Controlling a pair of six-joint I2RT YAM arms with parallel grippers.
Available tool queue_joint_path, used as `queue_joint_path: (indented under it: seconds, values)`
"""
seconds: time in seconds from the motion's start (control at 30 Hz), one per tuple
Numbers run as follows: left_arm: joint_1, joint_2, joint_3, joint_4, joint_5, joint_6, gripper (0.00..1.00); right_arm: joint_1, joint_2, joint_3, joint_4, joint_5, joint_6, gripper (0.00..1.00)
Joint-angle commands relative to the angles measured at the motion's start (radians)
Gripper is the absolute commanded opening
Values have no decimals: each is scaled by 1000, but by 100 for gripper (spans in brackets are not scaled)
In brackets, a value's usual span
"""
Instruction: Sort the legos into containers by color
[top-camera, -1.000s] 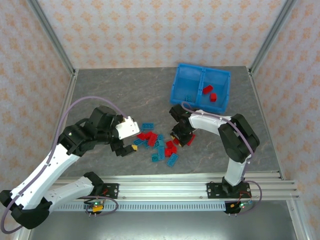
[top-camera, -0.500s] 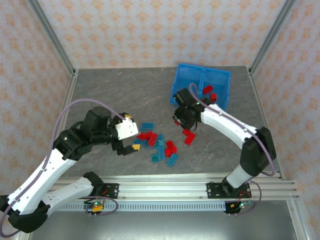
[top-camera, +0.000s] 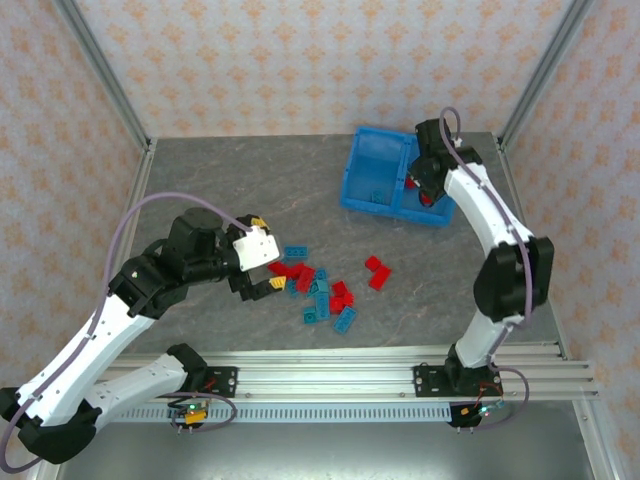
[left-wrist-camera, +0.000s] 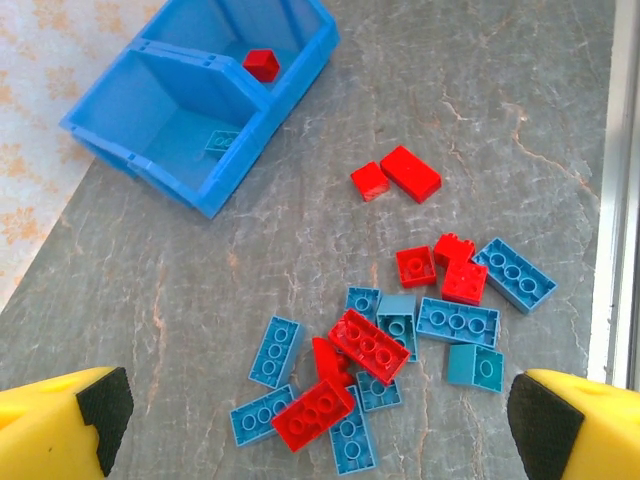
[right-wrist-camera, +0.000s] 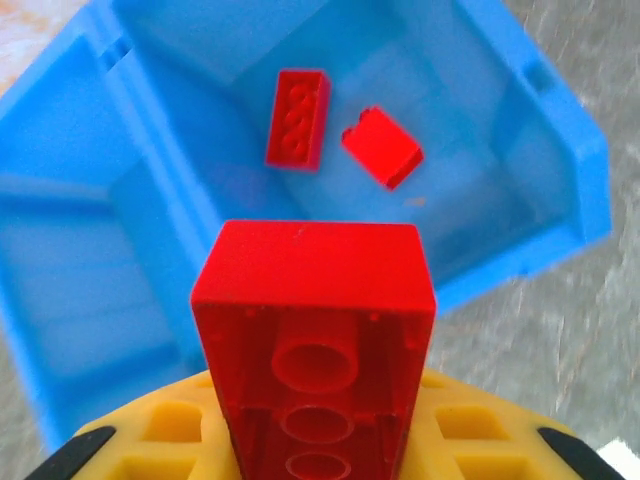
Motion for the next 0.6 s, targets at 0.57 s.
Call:
queue_joint_path:
  seconds: [0.57]
  values:
    - [-4, -72, -51, 86, -114, -69, 100, -107, 278, 262, -144, -157, -80, 54]
